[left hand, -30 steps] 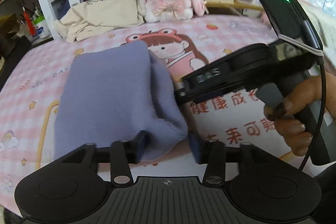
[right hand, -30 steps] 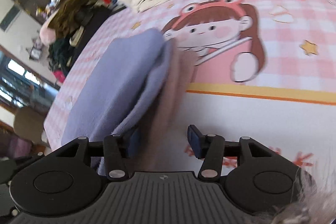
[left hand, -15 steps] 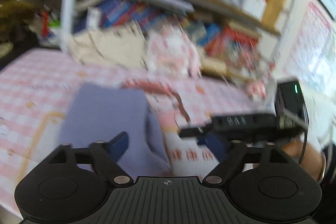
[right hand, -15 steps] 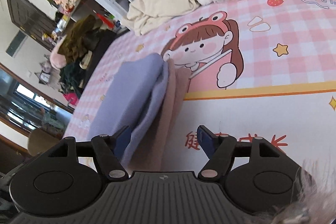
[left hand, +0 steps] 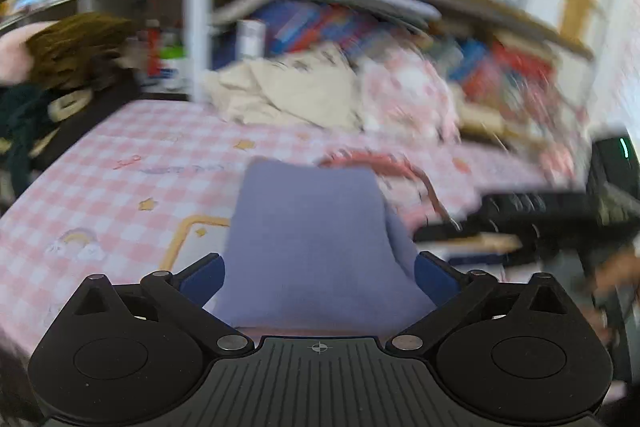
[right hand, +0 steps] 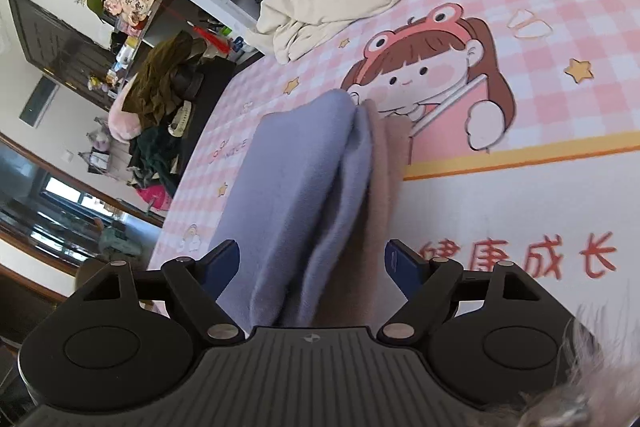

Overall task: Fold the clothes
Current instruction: 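Open the left gripper and press the folded sweater flat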

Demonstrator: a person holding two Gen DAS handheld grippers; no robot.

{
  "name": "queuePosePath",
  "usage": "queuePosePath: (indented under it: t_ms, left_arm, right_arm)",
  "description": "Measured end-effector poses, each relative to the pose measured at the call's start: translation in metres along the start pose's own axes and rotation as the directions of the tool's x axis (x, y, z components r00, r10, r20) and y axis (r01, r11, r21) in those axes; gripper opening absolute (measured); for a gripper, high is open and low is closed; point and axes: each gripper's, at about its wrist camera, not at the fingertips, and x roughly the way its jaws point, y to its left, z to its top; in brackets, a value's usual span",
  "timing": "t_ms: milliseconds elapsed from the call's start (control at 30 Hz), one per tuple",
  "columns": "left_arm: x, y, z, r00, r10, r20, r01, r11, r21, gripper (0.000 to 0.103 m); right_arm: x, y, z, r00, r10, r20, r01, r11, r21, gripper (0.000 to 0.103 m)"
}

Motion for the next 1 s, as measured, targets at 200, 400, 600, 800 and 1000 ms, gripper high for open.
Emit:
queuePosePath:
  t_ms: [200,400,600,800,1000]
  left_arm:
    - [0.019,0.007,0.013,0.995,-0.101,0.012,0.098,0.985,0.139,0.093]
    - [0.045,0.018,0.017,0.986,-0.151,-0.072,0.163,0.968,0.193,0.066]
    - [0.068,0.025,0.012,0.976,-0.171,-0.136,0.197,0.959,0.204,0.049]
    - [0.091,0.032,0.006,0.962,-0.187,-0.201,0.229,0.949,0.214,0.05]
    - [0.095,0.01,-0.007,0.971,-0.127,-0.204,0.195,0.912,0.362,0.059]
  right_arm:
    - [0.025,0.017,0.0,0.997,-0.078,0.006,0.078,0.997,-0.022,0.079]
    - [0.049,0.032,0.001,0.989,-0.147,0.006,0.148,0.988,-0.04,0.075]
    - [0.065,0.046,-0.001,0.977,-0.213,0.018,0.213,0.961,-0.175,0.021]
    - [0.033,0.095,-0.037,0.949,-0.192,0.251,0.292,0.834,-0.468,0.016]
    - [0.052,0.026,-0.02,0.974,-0.215,0.073,0.223,0.968,-0.12,0.024]
